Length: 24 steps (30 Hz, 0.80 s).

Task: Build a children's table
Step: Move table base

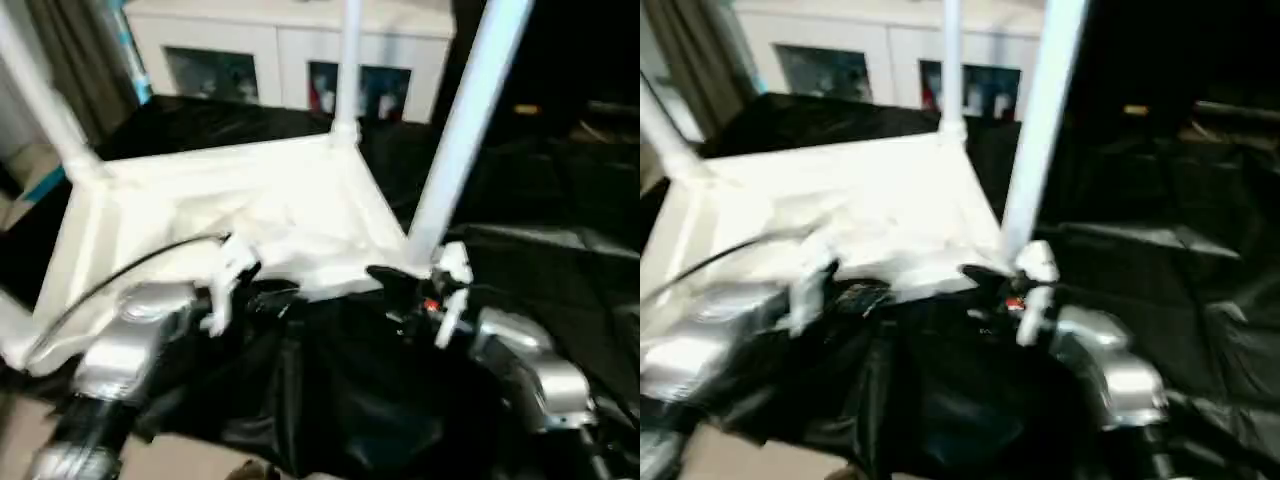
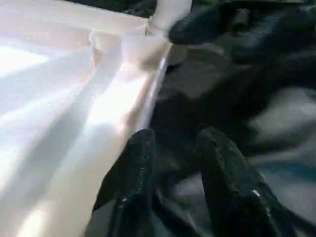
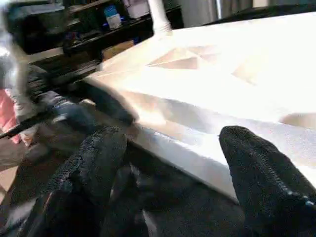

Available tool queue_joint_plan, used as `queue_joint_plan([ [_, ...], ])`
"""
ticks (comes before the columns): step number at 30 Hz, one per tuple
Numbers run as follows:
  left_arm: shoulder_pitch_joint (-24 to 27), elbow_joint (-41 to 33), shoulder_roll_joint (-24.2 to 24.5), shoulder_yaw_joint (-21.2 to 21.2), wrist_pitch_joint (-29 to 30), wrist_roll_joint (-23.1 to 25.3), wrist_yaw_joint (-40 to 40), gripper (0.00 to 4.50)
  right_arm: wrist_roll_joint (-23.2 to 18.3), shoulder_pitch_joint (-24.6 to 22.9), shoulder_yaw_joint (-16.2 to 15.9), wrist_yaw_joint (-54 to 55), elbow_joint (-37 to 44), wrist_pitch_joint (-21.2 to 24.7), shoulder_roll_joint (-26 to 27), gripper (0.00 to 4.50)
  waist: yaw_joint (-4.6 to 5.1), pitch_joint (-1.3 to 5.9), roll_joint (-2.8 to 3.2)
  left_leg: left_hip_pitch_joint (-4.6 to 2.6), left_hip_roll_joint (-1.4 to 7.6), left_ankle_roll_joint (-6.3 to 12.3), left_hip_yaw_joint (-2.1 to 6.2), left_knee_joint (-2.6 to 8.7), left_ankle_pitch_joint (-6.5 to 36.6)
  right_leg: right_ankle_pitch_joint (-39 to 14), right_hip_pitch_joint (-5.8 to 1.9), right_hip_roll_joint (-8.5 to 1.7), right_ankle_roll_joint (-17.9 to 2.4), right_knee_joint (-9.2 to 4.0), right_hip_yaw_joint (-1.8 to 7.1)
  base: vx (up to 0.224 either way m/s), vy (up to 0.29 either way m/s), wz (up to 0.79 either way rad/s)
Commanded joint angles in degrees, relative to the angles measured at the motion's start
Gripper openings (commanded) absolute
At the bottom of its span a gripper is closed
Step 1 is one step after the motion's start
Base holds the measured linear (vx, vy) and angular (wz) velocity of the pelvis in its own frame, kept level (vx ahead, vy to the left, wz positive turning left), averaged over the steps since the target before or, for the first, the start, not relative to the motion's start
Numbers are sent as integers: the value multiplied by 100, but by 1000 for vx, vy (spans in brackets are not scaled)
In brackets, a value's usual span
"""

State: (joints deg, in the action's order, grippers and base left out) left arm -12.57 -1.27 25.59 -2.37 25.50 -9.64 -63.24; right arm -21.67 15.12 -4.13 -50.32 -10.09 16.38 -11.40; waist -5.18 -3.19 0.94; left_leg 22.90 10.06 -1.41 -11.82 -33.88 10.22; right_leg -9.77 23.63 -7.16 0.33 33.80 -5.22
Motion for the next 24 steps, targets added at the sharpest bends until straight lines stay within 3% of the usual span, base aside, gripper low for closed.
queue_joint_plan([
  [1,207,-536,38,177,303,8,220,191,97,200,123,412,-186,-204,188,348,34,336,-7,-200,377,60,140,539,1461,-1393,-171,-194,-1252,-321,291,0,0,0],
  [2,313,-648,51,238,346,65,294,201,121,277,170,579,-290,-267,301,348,42,289,-32,-213,365,-76,142,566,1749,-1697,-143,-191,-1142,-375,304,0,0,0],
  [3,432,-774,69,304,398,131,377,217,152,365,223,774,-407,-338,428,348,31,295,-19,-244,374,-161,148,565,1899,-1788,-122,-196,-1114,-373,314,0,0,0],
  [4,576,-928,86,405,458,229,498,228,159,458,260,967,-524,-396,567,348,65,216,-99,-218,363,-261,161,602,2154,-2060,-93,-193,-982,-422,335,0,0,0],
  [5,645,-1007,97,454,494,270,562,231,159,499,273,1052,-574,-422,629,348,70,224,-83,-195,364,-307,189,609,2257,-2181,-120,-209,-939,-404,342,0,0,0],
  [7,855,-1229,72,628,625,362,745,257,206,622,320,1307,-769,-529,780,348,83,204,-91,-228,366,-439,215,633,2450,-2343,-79,-189,-771,-424,381,0,0,0],
  [9,1297,-1847,183,841,1076,317,1131,267,309,797,413,1727,-1084,-745,998,348,100,183,-141,-219,359,-481,231,640,2531,-2409,-71,-190,-750,-417,430,0,0,0],
  [10,1525,-2085,216,940,1232,349,1320,272,377,891,469,1958,-1279,-878,1082,348,146,163,-143,-166,348,-475,244,667,2481,-2361,-100,-168,-755,-418,421,0,0,0],
  [11,1730,-2275,247,1028,1369,372,1457,277,426,973,506,2124,-1444,-1001,1142,348,165,155,-140,-168,350,-484,251,670,2511,-2360,-90,-157,-758,-420,418,0,0,0],
  [12,1950,-2361,233,1139,1340,479,1599,285,515,1089,572,2372,-1683,-1171,1197,348,181,128,-229,-208,342,-430,237,651,2536,-2414,-53,-142,-732,-435,425,0,0,0],
  [13,2159,-2404,193,1271,1279,593,1750,298,577,1212,639,2571,-1920,-1332,1249,348,213,100,-251,-215,340,-399,224,647,2572,-2452,-22,-138,-714,-457,446,0,0,0],
  [15,2348,-2410,134,1436,1208,717,1909,307,663,1372,699,2815,-2207,-1527,1288,348,225,86,-253,-204,327,-392,230,650,2520,-2481,-34,-141,-666,-473,444,0,0,0],
  [18,2539,-2470,128,1573,1115,800,2074,330,761,1652,778,3145,-2713,-1724,1301,348,205,65,-256,-262,330,-392,204,644,2421,-2042,1,-81,-683,-449,462,0,0,0],
  [21,2529,-2714,-38,1724,1171,601,2365,354,903,1953,892,3566,-3299,-2085,1267,348,175,38,-263,-241,313,-375,188,635,2212,-1528,-6,-28,-778,-382,535,0,0,0],
  [24,2565,-2861,-108,1723,1111,546,2528,378,859,2224,1120,3839,-3801,-2403,1205,348,171,57,-270,-226,303,-294,170,610,1990,-1193,-44,-17,-867,-343,534,0,0,0],
])
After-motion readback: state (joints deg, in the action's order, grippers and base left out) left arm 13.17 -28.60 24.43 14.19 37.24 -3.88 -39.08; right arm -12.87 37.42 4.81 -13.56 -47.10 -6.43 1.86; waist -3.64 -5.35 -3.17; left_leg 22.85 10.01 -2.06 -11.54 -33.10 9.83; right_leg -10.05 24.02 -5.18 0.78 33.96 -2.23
